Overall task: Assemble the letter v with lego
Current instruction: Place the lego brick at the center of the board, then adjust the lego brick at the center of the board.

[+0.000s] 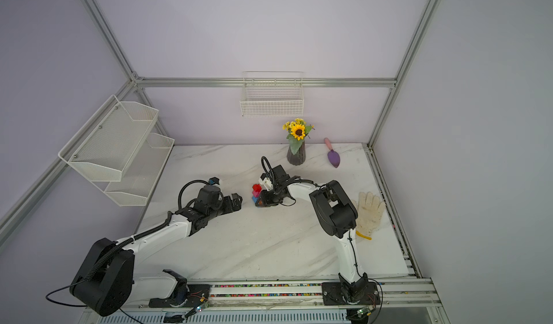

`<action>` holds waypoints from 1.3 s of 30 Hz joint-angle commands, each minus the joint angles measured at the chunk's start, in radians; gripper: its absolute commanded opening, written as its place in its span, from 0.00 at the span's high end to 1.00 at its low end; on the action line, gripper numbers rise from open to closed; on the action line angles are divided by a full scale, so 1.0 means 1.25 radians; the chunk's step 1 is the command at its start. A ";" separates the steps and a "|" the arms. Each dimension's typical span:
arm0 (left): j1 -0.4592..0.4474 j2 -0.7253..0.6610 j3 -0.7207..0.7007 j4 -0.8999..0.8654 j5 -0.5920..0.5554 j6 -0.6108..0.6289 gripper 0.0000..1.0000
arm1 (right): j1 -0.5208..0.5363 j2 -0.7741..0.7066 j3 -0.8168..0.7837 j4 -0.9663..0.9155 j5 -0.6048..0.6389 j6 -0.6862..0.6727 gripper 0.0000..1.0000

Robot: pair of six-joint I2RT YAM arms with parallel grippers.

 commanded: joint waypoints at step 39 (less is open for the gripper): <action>-0.095 0.340 0.118 0.081 0.128 0.130 0.00 | -0.041 -0.484 -0.305 0.058 0.704 -0.013 0.03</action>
